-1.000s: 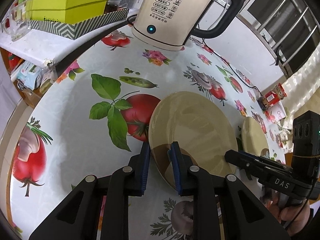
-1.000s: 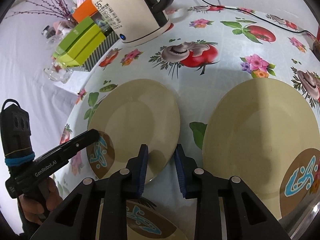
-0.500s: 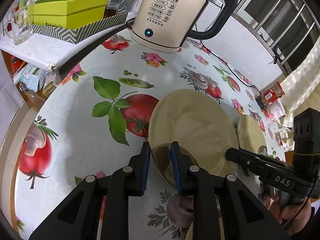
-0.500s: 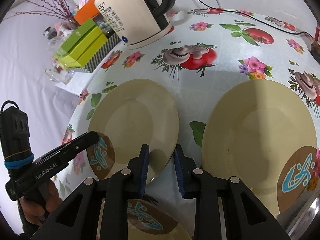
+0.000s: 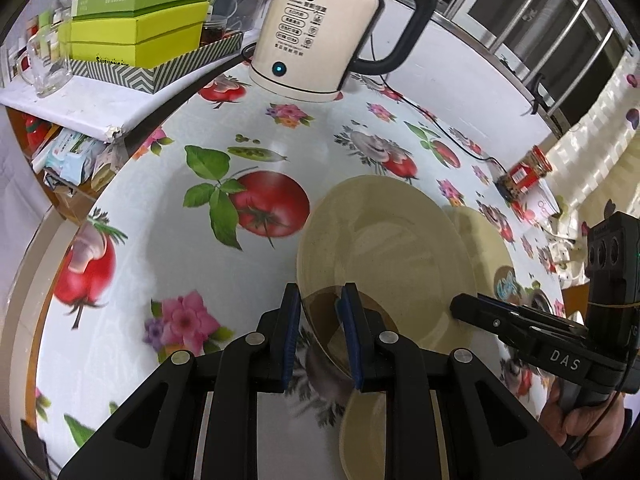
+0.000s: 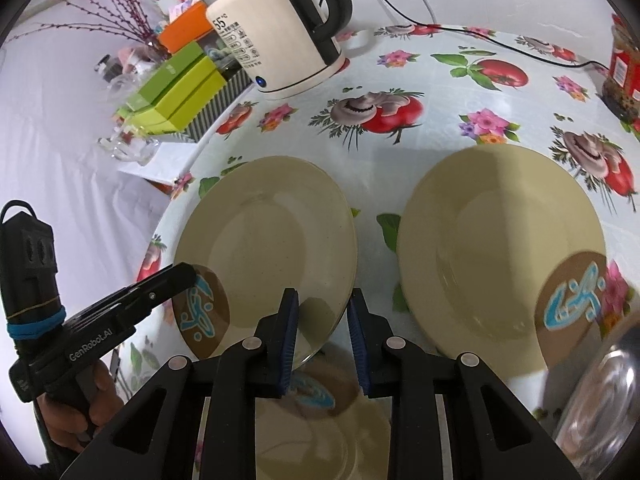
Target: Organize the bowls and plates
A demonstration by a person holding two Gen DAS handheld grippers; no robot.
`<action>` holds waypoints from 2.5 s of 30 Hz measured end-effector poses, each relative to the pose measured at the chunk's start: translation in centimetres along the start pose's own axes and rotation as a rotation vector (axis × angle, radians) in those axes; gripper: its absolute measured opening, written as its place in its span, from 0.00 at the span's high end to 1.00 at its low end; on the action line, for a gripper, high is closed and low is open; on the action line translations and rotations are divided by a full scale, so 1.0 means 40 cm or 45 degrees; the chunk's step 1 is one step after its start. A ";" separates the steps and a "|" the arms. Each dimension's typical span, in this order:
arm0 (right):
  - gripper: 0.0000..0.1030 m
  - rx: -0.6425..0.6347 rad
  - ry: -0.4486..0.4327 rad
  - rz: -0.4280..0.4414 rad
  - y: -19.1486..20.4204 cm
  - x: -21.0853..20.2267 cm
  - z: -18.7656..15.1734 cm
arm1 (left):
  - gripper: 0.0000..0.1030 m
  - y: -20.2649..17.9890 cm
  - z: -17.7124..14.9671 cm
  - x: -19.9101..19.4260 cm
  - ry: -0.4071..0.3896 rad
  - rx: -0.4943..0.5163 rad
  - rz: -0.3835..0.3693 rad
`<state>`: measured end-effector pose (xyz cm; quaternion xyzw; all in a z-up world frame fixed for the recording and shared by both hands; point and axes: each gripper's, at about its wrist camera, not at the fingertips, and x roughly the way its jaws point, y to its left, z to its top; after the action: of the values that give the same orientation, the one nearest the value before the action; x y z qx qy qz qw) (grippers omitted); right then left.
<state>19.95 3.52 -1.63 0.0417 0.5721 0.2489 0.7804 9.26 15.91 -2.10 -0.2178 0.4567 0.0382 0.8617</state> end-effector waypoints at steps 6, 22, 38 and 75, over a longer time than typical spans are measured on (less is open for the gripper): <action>0.77 -0.006 0.000 -0.003 0.000 -0.043 -0.054 | 0.79 -0.027 -0.045 -0.028 0.017 0.017 0.000; 0.76 0.013 0.046 -0.028 -0.024 -0.109 -0.195 | 0.79 -0.080 -0.169 -0.060 0.097 0.051 0.007; 0.76 0.002 0.088 -0.042 -0.023 -0.109 -0.243 | 0.79 -0.083 -0.215 -0.069 0.139 0.041 0.022; 0.67 -0.165 0.060 -0.258 0.027 -0.110 -0.259 | 0.77 -0.094 -0.240 -0.072 0.123 0.089 0.048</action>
<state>9.12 0.28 -0.96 -0.0725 0.5743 0.2061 0.7890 1.18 8.95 -3.17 -0.1807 0.5027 0.0280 0.8449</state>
